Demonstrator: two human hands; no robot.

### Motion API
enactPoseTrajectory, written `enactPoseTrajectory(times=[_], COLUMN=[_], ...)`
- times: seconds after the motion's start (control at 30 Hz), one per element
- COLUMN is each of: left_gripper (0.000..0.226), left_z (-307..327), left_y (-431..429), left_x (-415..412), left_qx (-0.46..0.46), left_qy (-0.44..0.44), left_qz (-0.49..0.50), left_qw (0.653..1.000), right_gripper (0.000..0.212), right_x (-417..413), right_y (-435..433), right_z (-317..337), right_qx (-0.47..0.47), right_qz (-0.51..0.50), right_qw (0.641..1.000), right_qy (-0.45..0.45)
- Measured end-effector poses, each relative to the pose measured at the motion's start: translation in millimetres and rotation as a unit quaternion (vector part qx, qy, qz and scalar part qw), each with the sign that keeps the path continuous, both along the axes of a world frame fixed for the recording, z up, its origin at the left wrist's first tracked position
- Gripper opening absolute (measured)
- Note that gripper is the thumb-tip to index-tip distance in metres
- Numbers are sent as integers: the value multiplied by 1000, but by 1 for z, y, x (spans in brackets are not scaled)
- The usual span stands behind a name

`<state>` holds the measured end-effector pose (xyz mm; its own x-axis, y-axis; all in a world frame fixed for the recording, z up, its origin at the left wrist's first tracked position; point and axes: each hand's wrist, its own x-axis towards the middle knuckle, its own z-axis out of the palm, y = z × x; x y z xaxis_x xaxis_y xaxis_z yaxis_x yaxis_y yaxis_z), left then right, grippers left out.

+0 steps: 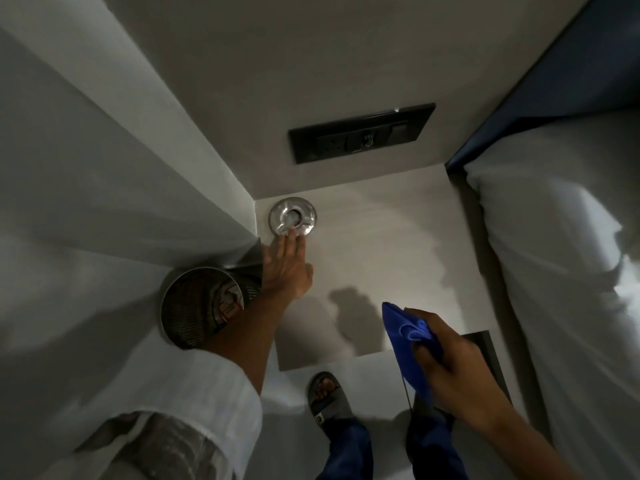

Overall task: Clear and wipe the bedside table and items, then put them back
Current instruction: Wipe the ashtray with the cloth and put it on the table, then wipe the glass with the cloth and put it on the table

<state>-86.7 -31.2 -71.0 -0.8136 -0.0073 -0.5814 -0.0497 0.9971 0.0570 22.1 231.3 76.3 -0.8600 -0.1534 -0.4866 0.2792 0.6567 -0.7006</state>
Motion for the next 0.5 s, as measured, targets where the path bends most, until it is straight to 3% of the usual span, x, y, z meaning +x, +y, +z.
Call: enactPoseTrajectory(times=[0.23,0.33,0.4,0.5], left_gripper=[75,63,40,35], left_z=[17,42,72,121], left_y=[-6,34,79,148], left_x=[-3,11,28,64], left_qx=[-14,92,288,521], left_qy=[-14,44,13,-154], left_qz=[5,55,171,314], left_qw=[1000,993,942,779], right_gripper=[46,41,34,32], right_x=[7,10,8,5], right_y=[14,27,39,66], right_z=[-1,2,6,18], right_qx=[-27,-61,-125,-222], right_qz=[-27,-100,-198,-370], right_qw=[999,993,972,900], right_qy=[16,27,-6,-63])
